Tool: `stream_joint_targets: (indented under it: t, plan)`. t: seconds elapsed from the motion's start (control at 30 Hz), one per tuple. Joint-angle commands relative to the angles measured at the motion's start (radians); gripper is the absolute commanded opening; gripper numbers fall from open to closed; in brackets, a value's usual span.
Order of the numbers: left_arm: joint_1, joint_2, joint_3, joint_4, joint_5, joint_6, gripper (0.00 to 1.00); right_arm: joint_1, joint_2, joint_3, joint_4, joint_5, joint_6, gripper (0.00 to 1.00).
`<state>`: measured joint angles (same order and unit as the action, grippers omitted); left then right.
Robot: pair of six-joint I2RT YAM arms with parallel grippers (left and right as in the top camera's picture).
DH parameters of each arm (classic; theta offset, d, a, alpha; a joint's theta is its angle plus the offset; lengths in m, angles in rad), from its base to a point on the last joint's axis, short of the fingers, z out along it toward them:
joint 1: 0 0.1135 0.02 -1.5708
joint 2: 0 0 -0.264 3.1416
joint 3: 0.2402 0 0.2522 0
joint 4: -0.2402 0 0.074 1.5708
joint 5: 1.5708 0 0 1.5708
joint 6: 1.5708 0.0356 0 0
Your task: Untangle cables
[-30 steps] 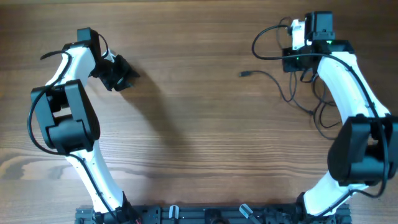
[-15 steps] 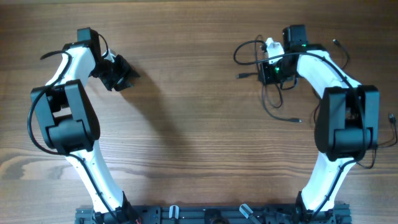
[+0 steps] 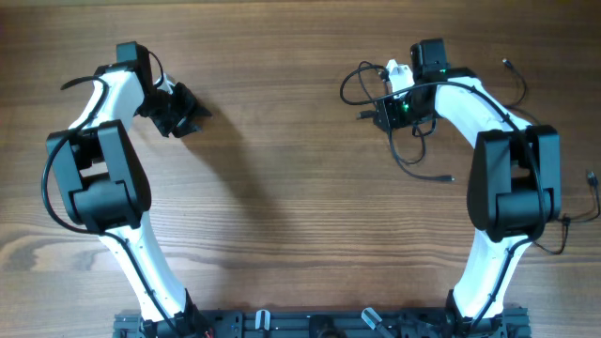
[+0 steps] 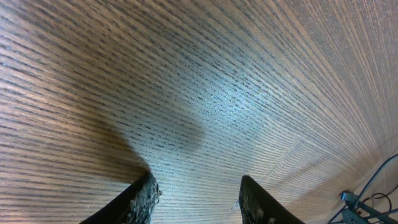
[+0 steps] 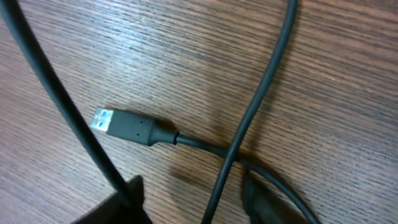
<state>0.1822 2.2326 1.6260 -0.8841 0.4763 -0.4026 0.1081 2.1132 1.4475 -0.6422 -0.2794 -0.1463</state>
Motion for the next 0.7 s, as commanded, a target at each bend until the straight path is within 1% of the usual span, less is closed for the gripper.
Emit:
stream_joint_targets:
  t: [0.0,0.1,0.17,0.23,0.33,0.4,0.53,0.6,0.67]
  plan:
    - [-0.002,0.013,-0.01,0.005,-0.066,-0.003,0.46,0.003,0.023,-0.004,0.002,0.063,0.007,0.66]
    - [-0.002,0.013,-0.01,0.005,-0.066,-0.002,0.46,0.003,0.023,-0.004,0.031,0.226,0.111,0.66]
    - [-0.002,0.013,-0.01,0.005,-0.066,-0.002,0.46,0.003,0.023,-0.004,0.048,0.261,0.152,0.65]
    - [-0.002,0.013,-0.01,0.005,-0.066,-0.002,0.46,0.003,0.023,-0.004,0.052,0.206,0.153,0.65]
    - [-0.002,0.013,-0.01,0.005,-0.066,-0.002,0.47,0.004,0.023,-0.004,0.038,0.055,0.139,0.67]
    - [-0.002,0.013,-0.01,0.005,-0.066,-0.002,0.46,0.004,0.023,-0.004,0.026,0.016,0.122,0.65]
    - [-0.002,0.013,-0.01,0.005,-0.066,-0.002,0.47,0.004,-0.01,0.023,-0.002,0.009,0.116,0.63]
    - [-0.002,0.013,-0.01,0.006,-0.066,-0.002,0.47,0.004,-0.035,0.036,-0.002,0.009,0.114,0.6]
    - [-0.002,0.013,-0.01,0.006,-0.066,-0.002,0.47,0.004,-0.058,0.04,-0.002,0.008,0.073,0.59]
